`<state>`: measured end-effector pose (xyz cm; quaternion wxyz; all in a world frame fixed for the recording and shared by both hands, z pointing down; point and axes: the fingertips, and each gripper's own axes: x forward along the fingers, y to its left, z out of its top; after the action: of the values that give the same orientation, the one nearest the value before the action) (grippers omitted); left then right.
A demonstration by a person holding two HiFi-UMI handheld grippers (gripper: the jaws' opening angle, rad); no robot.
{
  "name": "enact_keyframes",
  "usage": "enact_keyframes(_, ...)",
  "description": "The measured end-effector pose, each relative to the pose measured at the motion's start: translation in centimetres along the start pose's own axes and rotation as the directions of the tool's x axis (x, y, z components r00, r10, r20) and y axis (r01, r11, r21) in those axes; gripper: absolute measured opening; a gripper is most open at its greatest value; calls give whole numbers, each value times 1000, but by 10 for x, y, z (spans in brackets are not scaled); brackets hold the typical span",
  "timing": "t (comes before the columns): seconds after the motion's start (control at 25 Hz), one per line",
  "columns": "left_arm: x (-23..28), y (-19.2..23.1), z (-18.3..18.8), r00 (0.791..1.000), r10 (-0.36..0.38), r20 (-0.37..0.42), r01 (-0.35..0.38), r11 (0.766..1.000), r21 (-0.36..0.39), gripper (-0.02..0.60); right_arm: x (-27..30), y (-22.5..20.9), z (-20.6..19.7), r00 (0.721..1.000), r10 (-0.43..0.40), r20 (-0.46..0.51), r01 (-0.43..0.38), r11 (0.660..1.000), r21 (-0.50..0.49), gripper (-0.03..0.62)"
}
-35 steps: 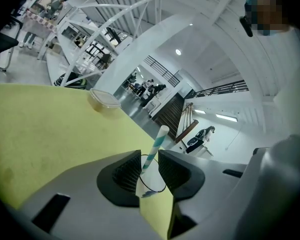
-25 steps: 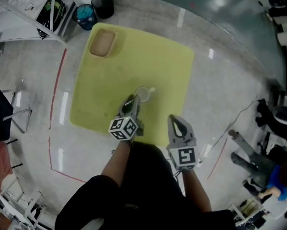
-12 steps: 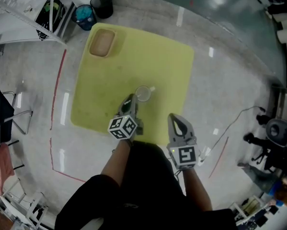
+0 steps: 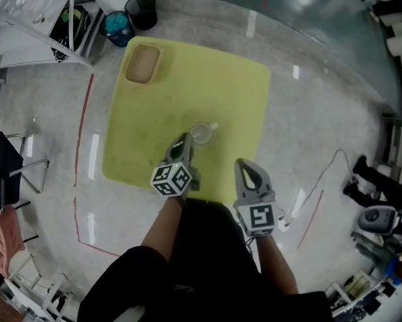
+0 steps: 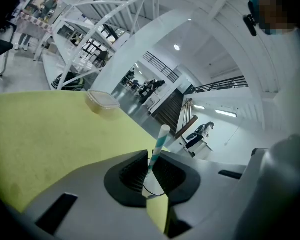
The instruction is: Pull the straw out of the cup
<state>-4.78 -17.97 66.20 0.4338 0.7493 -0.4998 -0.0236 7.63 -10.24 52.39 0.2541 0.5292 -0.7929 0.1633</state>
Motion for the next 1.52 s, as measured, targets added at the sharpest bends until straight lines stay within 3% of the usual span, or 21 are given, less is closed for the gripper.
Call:
enact_keyframes(0.88, -12, -23, 15, 999, -28, -45, 33, 993, 115, 64, -17, 0, 3, 999, -41, 30, 40, 999, 32, 15)
enact_keyframes(1.2, -26, -36, 26, 1000, -26, -8, 27, 989, 147, 64, -27, 3, -1, 999, -25, 40, 24, 999, 28, 16)
enact_keyframes(1.52, -51, -56, 40, 999, -15, 37, 5, 971, 240, 64, -39, 6, 4, 997, -5, 72, 5, 1000, 10, 17)
